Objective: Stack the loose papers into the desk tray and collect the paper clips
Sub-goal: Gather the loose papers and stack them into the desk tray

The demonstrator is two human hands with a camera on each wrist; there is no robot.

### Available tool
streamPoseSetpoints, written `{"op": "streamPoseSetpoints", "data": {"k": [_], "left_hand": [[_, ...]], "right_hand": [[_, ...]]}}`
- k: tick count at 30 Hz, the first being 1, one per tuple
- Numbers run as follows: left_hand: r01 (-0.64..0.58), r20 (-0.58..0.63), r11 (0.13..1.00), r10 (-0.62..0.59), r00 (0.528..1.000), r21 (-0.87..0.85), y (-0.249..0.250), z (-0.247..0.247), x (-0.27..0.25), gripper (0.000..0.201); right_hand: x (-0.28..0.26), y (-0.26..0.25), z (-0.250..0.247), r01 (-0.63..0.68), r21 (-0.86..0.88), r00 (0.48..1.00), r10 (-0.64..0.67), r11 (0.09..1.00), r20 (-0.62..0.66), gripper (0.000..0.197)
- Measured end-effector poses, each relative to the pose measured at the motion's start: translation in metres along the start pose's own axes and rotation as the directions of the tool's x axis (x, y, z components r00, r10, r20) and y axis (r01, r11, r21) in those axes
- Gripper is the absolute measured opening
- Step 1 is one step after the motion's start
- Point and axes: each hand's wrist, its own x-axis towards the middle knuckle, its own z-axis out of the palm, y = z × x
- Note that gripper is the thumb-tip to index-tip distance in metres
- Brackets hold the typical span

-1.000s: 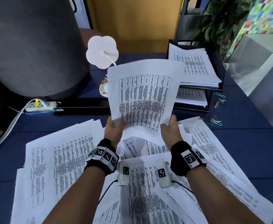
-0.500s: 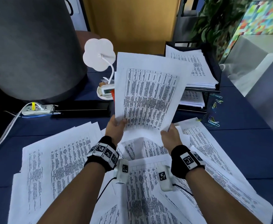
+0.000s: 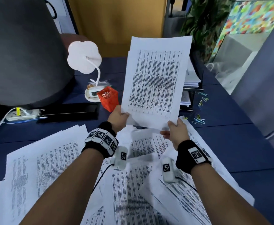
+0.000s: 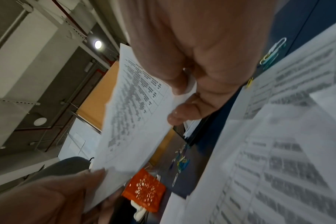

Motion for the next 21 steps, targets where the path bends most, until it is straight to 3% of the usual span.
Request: {"op": "streamPoseSetpoints", "data": {"k": [3,13,17,21], "left_hand": [[0.056,0.065,0.998,-0.057,0.996,0.028,0.008,0.019,0.002,0.014],[-0.097,-0.024,0.994,0.098,0.995,0.05,0.06,0.062,0.032,0.018],[-0.099,-0.06,0.993,0.103,0.993,0.069,0.077,0.077,0.05,0.02],[-0.098,-0.11,0.991,0.108,0.988,0.09,0.093,0.084,0.067,0.034]], "right_hand": [[0.009,-0.011,-0.014,0.015,-0.018,1.0,-0.016,1.0,-0.009,0.019],[0.05,-0.062,-0.051,0.086,-0.098,0.989,-0.097,0.991,-0.112,0.014],[0.072,-0.083,-0.06,0.113,-0.109,0.983,-0.127,0.988,-0.135,0.011],[0.09,-0.102,-0.061,0.137,-0.047,0.98,-0.143,0.989,-0.14,0.021]]}}
